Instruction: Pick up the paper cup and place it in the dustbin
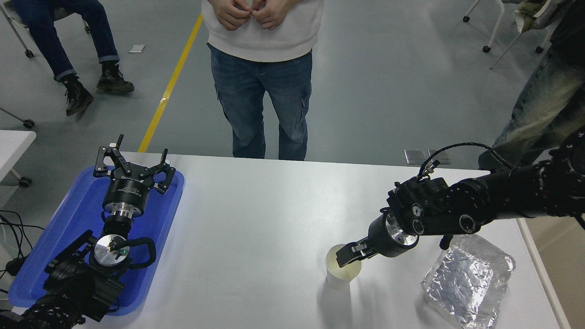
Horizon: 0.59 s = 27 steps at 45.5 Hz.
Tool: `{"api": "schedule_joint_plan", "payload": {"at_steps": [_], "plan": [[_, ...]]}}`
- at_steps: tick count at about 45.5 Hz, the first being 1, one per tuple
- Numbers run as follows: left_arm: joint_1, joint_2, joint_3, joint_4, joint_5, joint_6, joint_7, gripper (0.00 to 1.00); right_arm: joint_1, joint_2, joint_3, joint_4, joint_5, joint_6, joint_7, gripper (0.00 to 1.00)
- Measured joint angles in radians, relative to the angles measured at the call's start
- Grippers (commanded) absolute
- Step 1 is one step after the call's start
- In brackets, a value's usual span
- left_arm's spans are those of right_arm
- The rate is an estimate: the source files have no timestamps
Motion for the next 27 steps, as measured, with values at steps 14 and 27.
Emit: {"api": "schedule_joint_plan", "payload": {"at_steps": [14, 27], "plan": [[0.0, 0.0, 0.0, 0.0, 0.0, 0.0, 0.0, 1.0, -0.017, 0.011, -0.004, -0.016, -0.008, -0.016, 0.001, 0.0], [0.0, 0.0, 0.0, 0.0, 0.0, 0.0, 0.0, 1.0, -0.021, 0.013, -0.005, -0.02, -0.018, -0.035, 0.003, 0.0]]}}
